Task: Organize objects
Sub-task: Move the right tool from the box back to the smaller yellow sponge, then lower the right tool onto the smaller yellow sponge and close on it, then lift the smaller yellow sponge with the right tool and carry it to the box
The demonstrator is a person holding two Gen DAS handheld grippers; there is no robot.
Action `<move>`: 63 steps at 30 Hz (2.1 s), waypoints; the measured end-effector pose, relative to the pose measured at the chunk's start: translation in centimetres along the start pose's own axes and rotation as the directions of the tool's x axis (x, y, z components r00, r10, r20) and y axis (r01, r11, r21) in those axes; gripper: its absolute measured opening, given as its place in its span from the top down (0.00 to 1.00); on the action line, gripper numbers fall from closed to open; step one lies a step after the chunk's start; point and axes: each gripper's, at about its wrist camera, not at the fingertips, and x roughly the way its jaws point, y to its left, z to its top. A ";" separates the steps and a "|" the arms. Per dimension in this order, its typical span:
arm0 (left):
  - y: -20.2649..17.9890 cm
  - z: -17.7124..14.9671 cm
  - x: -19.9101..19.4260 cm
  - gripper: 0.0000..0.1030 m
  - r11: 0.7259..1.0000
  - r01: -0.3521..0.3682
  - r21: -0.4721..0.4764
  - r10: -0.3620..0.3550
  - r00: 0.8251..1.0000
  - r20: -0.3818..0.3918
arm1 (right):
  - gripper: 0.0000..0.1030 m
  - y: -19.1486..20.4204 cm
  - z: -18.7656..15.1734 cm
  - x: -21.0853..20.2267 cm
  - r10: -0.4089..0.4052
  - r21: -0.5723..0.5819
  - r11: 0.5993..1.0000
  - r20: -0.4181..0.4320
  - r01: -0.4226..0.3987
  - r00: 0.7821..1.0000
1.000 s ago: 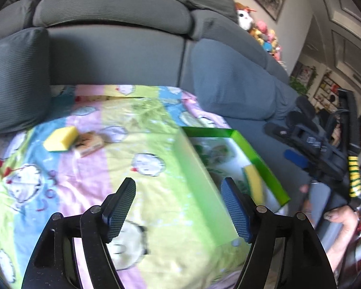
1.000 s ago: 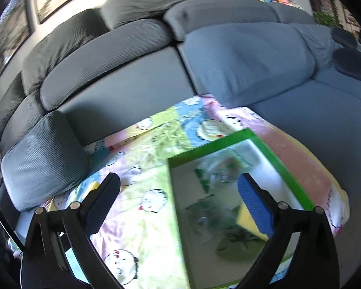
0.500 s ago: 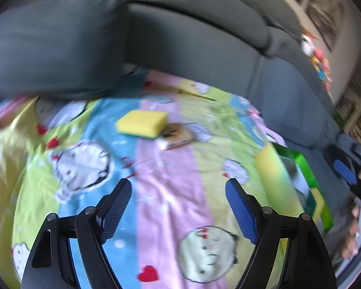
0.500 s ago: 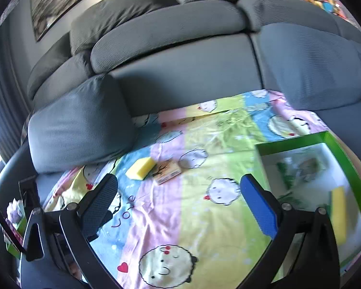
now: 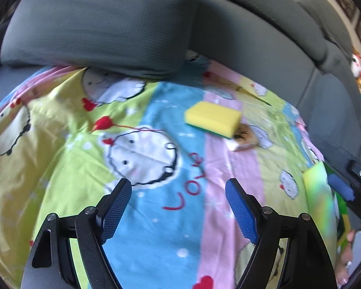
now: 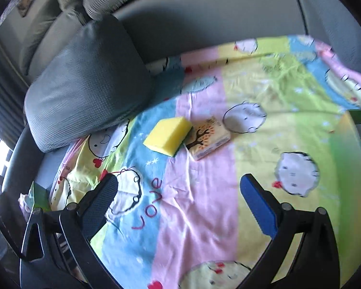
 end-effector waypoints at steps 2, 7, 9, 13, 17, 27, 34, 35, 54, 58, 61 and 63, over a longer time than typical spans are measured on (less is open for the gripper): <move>0.9 0.3 0.1 0.22 1.000 -0.006 -0.027 0.006 1.000 -0.007 | 0.02 0.3 0.9 1.7 -0.006 0.024 1.000 -0.032 0.007 0.999; 3.5 1.0 0.5 0.22 0.990 -0.013 -0.141 0.009 1.000 -0.028 | 0.03 2.3 3.1 5.3 -0.024 -0.001 1.000 -0.063 0.024 0.998; 4.0 1.3 0.9 0.22 0.985 -0.016 -0.169 0.009 0.999 -0.044 | 0.06 2.8 3.7 6.4 -0.035 -0.013 0.999 -0.073 0.034 0.997; 4.8 1.7 1.2 0.22 0.975 0.000 -0.222 -0.013 0.998 -0.057 | 0.14 3.1 4.6 9.1 -0.058 0.003 0.998 -0.088 0.058 0.994; 5.2 1.9 1.1 0.22 0.970 0.008 -0.243 -0.022 0.998 -0.058 | 0.28 3.4 5.0 11.2 -0.090 -0.007 0.996 -0.095 0.090 0.991; 6.9 2.3 1.3 0.22 0.948 0.001 -0.319 -0.020 0.998 -0.056 | 0.67 3.4 4.3 12.4 -0.128 -0.032 0.992 -0.053 0.126 0.990; 6.8 2.5 1.2 0.22 0.950 0.003 -0.311 -0.021 0.998 -0.053 | 0.77 3.5 3.5 7.7 -0.057 -0.029 0.998 -0.018 0.057 0.998; 6.8 2.4 1.2 0.22 0.950 0.007 -0.312 -0.024 0.998 -0.053 | 0.77 3.6 3.2 6.8 -0.056 -0.035 0.998 -0.012 0.056 0.998; 4.7 1.1 0.8 0.22 0.961 0.136 -0.241 -0.158 0.985 -0.074 | 0.74 0.6 -4.7 -2.1 -0.048 -0.065 0.997 -0.189 0.036 0.981; 3.1 0.4 2.2 0.22 0.968 0.144 -0.207 -0.173 0.976 -0.131 | 0.74 0.0 -4.5 -0.2 -0.088 -0.042 0.996 -0.176 0.082 0.980; 2.1 0.0 3.0 0.22 0.970 0.157 -0.185 -0.188 0.969 -0.163 | 0.74 -0.5 -4.2 1.0 -0.094 -0.027 0.996 -0.166 0.091 0.982; 1.5 -0.4 3.4 0.22 0.972 0.159 -0.175 -0.190 0.966 -0.176 | 0.72 -0.9 -4.2 1.2 -0.094 -0.005 0.995 -0.161 0.095 0.982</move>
